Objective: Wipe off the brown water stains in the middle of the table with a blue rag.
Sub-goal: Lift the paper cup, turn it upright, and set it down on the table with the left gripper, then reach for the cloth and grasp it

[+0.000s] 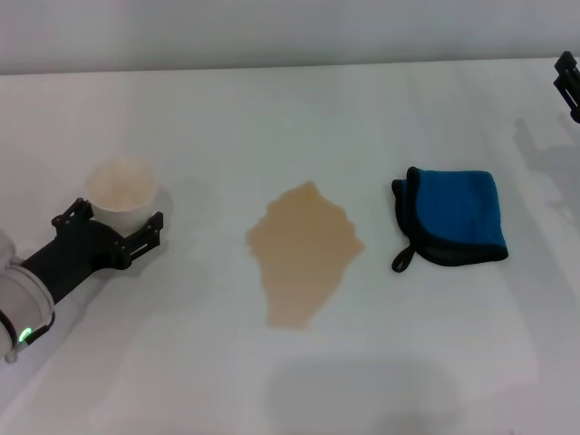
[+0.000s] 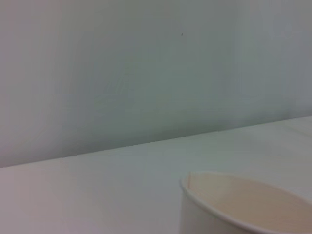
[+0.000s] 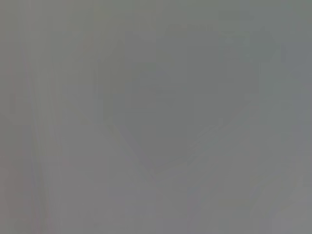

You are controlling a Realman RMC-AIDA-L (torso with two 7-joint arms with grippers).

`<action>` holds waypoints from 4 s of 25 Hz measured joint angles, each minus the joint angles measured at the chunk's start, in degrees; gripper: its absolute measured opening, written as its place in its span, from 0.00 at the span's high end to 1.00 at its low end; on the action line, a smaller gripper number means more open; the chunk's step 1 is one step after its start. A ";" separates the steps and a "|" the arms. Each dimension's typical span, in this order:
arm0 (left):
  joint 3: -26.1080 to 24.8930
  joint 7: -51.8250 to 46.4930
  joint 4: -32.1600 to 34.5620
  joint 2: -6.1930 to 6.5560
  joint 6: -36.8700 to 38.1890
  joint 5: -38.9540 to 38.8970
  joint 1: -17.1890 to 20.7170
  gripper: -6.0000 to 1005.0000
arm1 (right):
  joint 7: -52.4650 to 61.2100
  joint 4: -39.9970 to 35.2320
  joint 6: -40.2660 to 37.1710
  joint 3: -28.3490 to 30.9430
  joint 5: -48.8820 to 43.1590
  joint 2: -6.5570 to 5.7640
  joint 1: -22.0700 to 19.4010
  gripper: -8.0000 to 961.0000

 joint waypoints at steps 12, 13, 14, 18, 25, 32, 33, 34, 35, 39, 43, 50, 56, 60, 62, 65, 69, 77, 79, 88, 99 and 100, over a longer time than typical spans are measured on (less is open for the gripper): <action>-0.34 -0.21 -0.01 -0.06 -1.96 -0.04 2.76 0.13 | 0.00 -0.63 0.01 -0.05 0.00 0.00 0.33 0.23; -0.45 -0.24 0.02 -0.03 -2.25 -0.12 3.04 0.13 | 0.00 -0.66 0.01 -0.05 -0.01 0.00 0.40 0.23; -0.50 -0.26 0.02 0.01 -2.33 -0.26 3.19 0.13 | 0.00 -0.67 0.01 -0.06 0.00 0.00 0.52 0.23; -0.57 -0.30 0.08 0.07 -2.54 -0.88 4.11 0.13 | -0.01 -0.72 0.01 -0.06 0.00 0.00 0.87 0.23; -0.34 -0.38 -0.13 0.01 -3.08 -2.79 5.41 0.13 | -0.05 -0.74 0.02 -0.06 0.00 0.00 1.08 0.23; -0.19 -0.49 -1.14 0.05 -5.00 -2.47 5.56 0.13 | -0.03 -0.74 -0.32 -0.05 -0.01 0.00 0.73 0.23; -0.16 -0.50 -1.44 0.07 -5.50 -2.44 5.57 0.13 | -0.02 -0.74 -0.51 -0.05 -0.01 0.00 0.67 0.23; -0.16 -0.52 -1.66 0.09 -5.91 -2.43 5.57 0.13 | -0.02 -0.73 -0.73 -0.05 -0.01 0.00 0.62 0.23; -0.14 -0.56 -2.00 0.09 -6.54 -2.42 5.58 0.12 | -0.02 -0.73 -0.94 -0.05 -0.01 -0.02 0.58 0.23; -0.14 -0.71 -2.96 0.11 -7.43 -2.40 5.59 0.12 | 0.00 -0.73 -1.01 -0.05 -0.01 -0.10 0.59 0.23; -0.13 -0.71 -3.71 0.13 -7.75 -2.39 5.84 0.12 | -0.03 -0.73 -1.13 -0.05 -0.01 -0.18 0.77 0.24; -0.14 -0.84 -3.82 0.26 -12.95 -2.42 8.56 0.13 | -0.38 -0.75 -1.20 -0.06 -0.01 -0.31 1.01 0.24; -0.18 -3.90 -3.26 0.80 -20.25 -2.45 11.80 0.13 | -0.44 -1.23 -1.23 -0.05 -0.01 -0.38 0.70 0.24; -2.14 -4.94 -3.24 0.82 -28.06 -5.19 14.78 0.13 | -0.17 -1.25 -1.91 -0.04 0.02 -0.29 0.56 0.24; -2.71 -5.33 -3.24 0.85 -29.70 -6.46 15.47 0.13 | -0.09 -1.26 -3.16 -0.01 0.11 -0.29 0.52 0.24; -2.97 -7.02 -3.15 1.03 -32.16 -10.11 16.73 0.13 | 0.68 -1.30 -5.61 0.02 0.15 -0.32 0.35 0.24; -2.96 -8.45 -3.02 1.27 -32.53 -15.38 17.51 0.13 | 10.83 -4.06 -5.70 -1.95 -1.82 -1.61 -0.29 0.24; -2.94 -9.38 -3.07 1.18 -31.54 -20.15 17.46 0.13 | 39.22 -20.25 0.90 -5.39 -23.04 -8.83 -0.78 0.24; -2.94 -9.37 -3.07 1.17 -31.39 -20.21 17.26 0.13 | 46.20 -24.83 2.43 -5.31 -31.27 -10.83 -0.16 0.24; -2.95 -9.16 -3.07 1.08 -30.64 -20.99 17.04 0.13 | 82.63 -34.67 -0.99 -4.03 -79.28 -17.78 12.39 0.25; -2.95 -8.03 -2.97 0.95 -30.07 -24.23 16.90 0.13 | 100.78 -42.09 -11.92 -3.94 -114.26 -16.20 23.15 0.26; -2.95 -7.20 -2.97 0.96 -29.82 -24.23 16.87 0.13 | 101.73 -42.27 -13.28 -3.73 -119.28 -14.96 24.42 0.26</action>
